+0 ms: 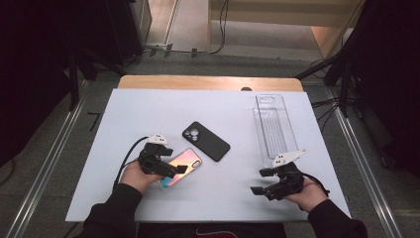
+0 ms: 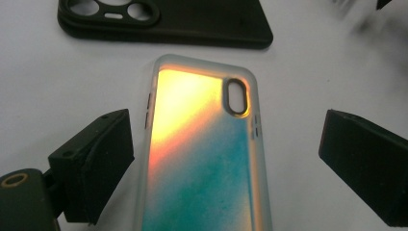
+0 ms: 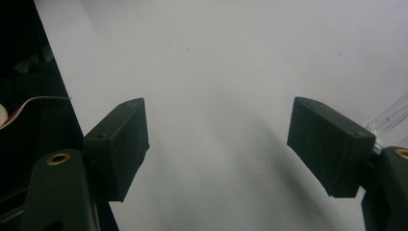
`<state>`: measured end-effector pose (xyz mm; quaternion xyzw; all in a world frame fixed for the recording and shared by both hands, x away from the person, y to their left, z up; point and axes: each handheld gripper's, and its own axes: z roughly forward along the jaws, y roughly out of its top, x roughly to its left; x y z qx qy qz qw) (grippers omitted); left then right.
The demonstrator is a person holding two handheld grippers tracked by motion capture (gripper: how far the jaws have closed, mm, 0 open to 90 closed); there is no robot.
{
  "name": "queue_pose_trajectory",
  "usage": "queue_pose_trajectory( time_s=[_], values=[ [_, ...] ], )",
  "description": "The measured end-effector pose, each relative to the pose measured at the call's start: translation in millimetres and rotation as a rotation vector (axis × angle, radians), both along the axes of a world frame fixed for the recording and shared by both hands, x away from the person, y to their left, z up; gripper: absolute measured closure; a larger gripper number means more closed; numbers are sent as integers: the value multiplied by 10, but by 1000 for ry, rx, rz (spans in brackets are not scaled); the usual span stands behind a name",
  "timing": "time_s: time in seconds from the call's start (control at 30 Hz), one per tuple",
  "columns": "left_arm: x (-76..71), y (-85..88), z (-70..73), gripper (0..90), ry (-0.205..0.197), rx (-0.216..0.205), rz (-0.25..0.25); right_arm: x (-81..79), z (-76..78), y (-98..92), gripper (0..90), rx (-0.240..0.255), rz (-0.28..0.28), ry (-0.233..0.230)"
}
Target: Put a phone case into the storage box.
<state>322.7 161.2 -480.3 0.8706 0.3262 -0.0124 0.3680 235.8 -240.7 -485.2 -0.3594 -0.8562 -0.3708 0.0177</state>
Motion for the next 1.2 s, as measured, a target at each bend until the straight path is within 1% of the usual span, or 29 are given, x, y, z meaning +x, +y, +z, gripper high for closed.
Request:
queue_pose_trajectory(
  time_s=[0.1, 0.17, 0.23, 0.27, 0.4, 0.47, 0.6, 0.7, 0.73, 0.77, 0.83, 0.93, 1.07, 1.1, 1.2],
  values=[
    [-3, -6, -33, 50, 6, 11, -5, -2, 0, 1, 204, -1, 1, -1],
    [-4, -9, -56, 55, 1, 34, -7, -2, 0, 1, 204, -2, 1, -1],
    [-9, -23, -84, 111, -12, 59, 14, 0, -1, 1, 204, -4, 1, -1],
    [-6, -23, -94, 122, -13, 69, 12, 0, -1, 2, 204, -4, 1, 0],
    [-6, -37, -130, 122, -6, 81, 8, -1, -2, 3, 204, -4, 1, 0],
    [-16, -44, -136, 122, -19, 92, -2, 0, -3, 3, 204, -5, 0, 0],
    [-31, -49, -147, 120, -28, 89, 6, -1, -2, 4, 204, -6, 1, 0],
    [-51, -65, -155, 119, -45, 101, 5, -1, -3, 4, 204, -8, 3, -2],
    [-58, -69, -154, 119, -54, 114, -2, -1, -2, 4, 204, -8, 2, -1],
    [-67, -82, -160, 116, -58, 112, 0, -1, -3, 4, 204, -9, 3, -2],
    [-73, -88, -161, 99, -64, 123, -4, -1, -3, 3, 204, -8, 1, -2],
    [-90, -101, -169, 99, -74, 129, 2, -1, -3, 3, 204, -11, 2, -2],
    [-127, -119, -185, 99, -104, 143, 6, 0, -5, 5, 204, -12, 3, -1],
    [-139, -126, -191, 99, -115, 147, 12, 0, -5, 6, 204, -12, 2, 0],
    [-179, -145, -210, 99, -156, 174, 1, -1, -6, 8, 204, -13, 2, -1]
  ],
)
